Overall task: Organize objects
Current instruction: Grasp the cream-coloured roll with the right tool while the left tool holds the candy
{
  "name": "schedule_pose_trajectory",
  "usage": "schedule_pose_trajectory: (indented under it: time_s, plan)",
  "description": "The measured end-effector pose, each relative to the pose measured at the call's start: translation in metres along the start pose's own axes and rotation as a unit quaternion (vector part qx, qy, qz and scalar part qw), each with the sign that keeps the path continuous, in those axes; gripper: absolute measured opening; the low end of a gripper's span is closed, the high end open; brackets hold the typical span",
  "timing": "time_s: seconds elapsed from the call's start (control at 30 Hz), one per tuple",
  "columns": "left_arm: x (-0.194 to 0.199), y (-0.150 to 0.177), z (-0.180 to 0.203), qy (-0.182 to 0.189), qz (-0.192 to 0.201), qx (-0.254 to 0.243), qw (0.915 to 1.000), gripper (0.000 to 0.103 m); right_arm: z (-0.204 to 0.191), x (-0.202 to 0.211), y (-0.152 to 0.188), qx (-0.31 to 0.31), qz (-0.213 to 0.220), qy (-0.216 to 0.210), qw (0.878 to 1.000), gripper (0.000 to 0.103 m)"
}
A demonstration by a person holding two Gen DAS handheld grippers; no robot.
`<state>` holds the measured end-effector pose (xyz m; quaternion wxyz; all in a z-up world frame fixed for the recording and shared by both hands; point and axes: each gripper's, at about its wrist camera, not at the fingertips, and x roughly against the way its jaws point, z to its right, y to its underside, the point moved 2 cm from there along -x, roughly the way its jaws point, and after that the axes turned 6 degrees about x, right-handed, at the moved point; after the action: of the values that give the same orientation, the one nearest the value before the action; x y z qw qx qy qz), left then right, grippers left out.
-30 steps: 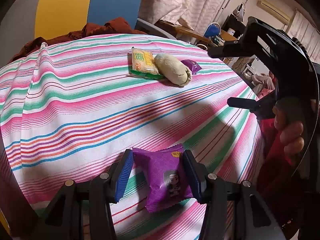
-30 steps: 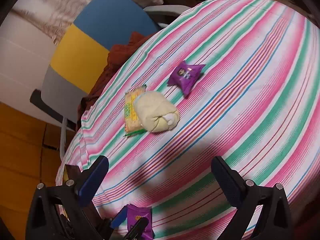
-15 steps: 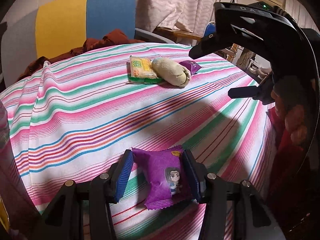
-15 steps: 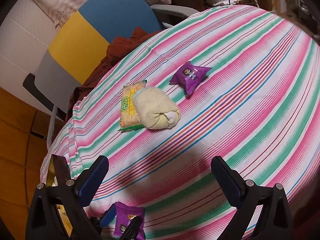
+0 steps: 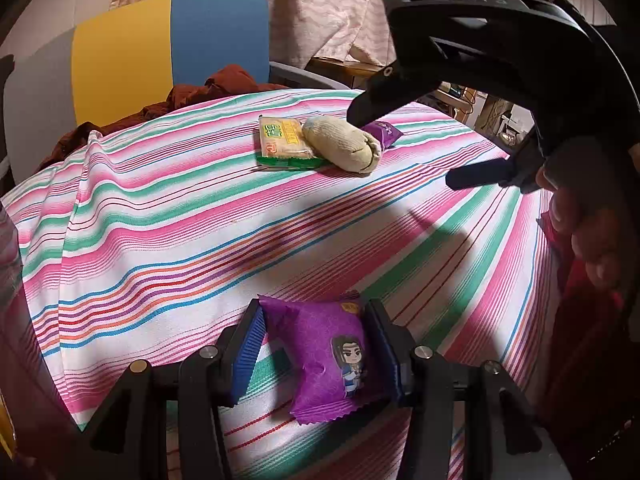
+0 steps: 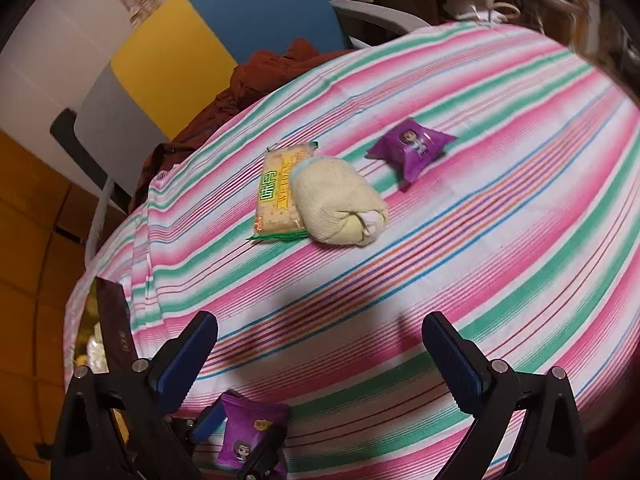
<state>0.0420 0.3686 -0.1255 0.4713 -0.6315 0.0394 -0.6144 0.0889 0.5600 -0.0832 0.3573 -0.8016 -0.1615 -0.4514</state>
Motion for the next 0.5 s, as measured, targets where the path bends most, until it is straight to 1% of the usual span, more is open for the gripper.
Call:
schedule_pose_trajectory:
  time_s: [0.13,0.23,0.3,0.47,0.5]
  plan:
    - [-0.001,0.0,0.0,0.001,-0.001,0.001,1.0,0.053,-0.006,0.002,-0.008,0.022,0.004,0.007,1.0,0.103]
    - [-0.001,0.0,0.001,0.0,-0.001,0.0,1.0,0.053,-0.007,0.001,-0.016,0.036,0.0,0.028,0.999,0.103]
    - [-0.001,0.0,0.0,0.0,-0.001,0.0,1.0,0.053,-0.008,-0.001,-0.022,0.042,-0.005,0.035,0.999,0.101]
    - [-0.004,-0.001,-0.001,0.002,-0.002,0.0,1.0,0.054,0.0,-0.018,-0.041,0.03,-0.028,0.028,0.999,0.087]
    - [-0.003,0.0,-0.001,0.003,-0.002,0.001,1.0,0.054,0.002,-0.022,-0.044,0.026,-0.031,0.027,0.999,0.086]
